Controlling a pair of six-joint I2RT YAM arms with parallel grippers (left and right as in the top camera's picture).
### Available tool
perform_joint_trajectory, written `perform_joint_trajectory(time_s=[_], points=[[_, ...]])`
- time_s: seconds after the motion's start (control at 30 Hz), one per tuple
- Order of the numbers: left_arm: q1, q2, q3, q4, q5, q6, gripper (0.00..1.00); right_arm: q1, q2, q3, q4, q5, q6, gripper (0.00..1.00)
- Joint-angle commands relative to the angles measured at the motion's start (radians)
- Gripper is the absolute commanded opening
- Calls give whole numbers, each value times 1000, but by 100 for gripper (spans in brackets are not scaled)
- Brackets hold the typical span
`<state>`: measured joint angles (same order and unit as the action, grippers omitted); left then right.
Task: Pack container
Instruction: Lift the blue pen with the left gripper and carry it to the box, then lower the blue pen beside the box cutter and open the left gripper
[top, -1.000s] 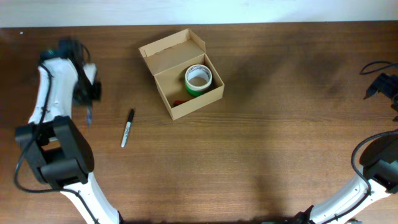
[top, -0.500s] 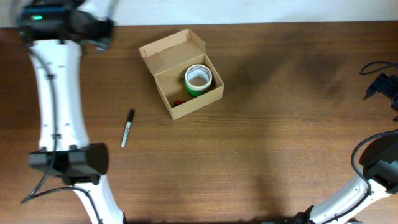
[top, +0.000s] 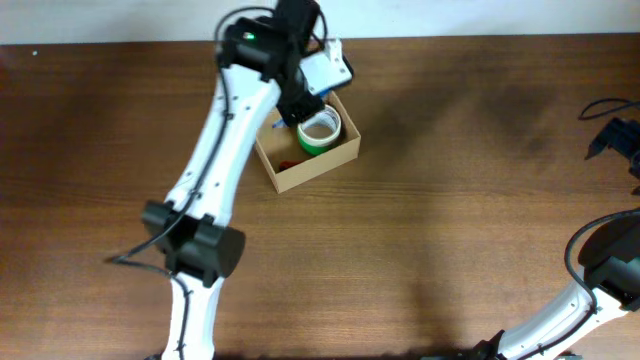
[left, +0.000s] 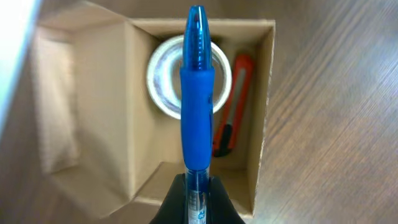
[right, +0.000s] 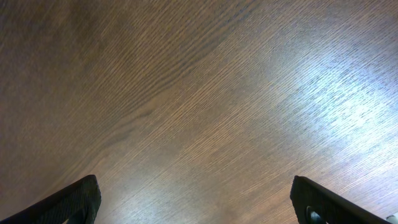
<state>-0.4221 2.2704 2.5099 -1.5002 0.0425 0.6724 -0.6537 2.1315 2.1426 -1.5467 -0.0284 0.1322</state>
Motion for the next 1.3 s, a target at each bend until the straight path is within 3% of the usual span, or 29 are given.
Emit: perform_joint_trajectory(time_s=[0.0, 1.27], points=[[3, 46, 4, -5, -7, 22, 2, 1, 2, -4, 0, -10, 4, 99], [-41, 159, -143, 1, 95, 29, 2, 1, 2, -4, 0, -10, 4, 99]])
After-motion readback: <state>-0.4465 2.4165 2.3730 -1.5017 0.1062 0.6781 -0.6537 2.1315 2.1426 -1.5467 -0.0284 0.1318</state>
